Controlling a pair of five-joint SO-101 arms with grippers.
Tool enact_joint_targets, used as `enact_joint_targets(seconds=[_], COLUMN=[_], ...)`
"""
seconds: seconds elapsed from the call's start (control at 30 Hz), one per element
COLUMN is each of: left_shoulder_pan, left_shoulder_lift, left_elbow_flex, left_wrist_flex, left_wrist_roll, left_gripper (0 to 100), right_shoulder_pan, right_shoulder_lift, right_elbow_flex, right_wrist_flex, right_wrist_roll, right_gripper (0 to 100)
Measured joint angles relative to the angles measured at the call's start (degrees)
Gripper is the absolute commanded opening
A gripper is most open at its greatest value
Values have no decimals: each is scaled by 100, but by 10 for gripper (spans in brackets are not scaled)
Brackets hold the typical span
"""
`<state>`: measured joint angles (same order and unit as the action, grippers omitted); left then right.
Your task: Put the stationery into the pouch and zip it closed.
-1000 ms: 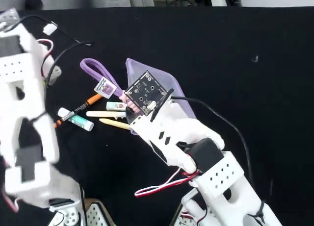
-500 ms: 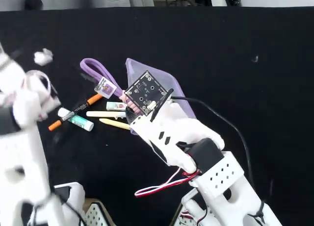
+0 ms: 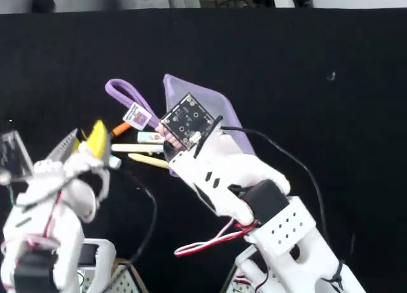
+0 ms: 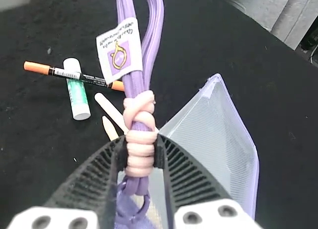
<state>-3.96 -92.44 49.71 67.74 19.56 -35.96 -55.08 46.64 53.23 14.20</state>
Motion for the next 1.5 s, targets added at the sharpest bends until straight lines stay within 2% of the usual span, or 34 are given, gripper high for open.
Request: enact_joint_targets(seconds=[0.17, 0.53, 0.83, 1.13, 1.33, 1.5], left_shoulder_pan=[536, 2295, 2505, 2558, 3323, 3560], left_shoulder_lift=[-1143, -1204, -1169, -1196, -1196, -1187], left_elbow_flex=[519, 1099, 1908, 1987, 2048, 2681], left_wrist_flex=[0, 79, 35, 35, 26, -642], left_wrist_roll=[-9, -791, -1108, -1407, -1407, -1459], left_gripper=[192, 192, 192, 192, 192, 192], right_shoulder_pan=[0, 0, 0, 0, 0, 0], right_shoulder_lift=[0, 0, 0, 0, 0, 0], right_elbow_flex=[0, 0, 0, 0, 0, 0], right_wrist_flex=[0, 0, 0, 0, 0, 0], right_wrist_roll=[0, 0, 0, 0, 0, 0], right_gripper=[11, 11, 11, 11, 11, 11])
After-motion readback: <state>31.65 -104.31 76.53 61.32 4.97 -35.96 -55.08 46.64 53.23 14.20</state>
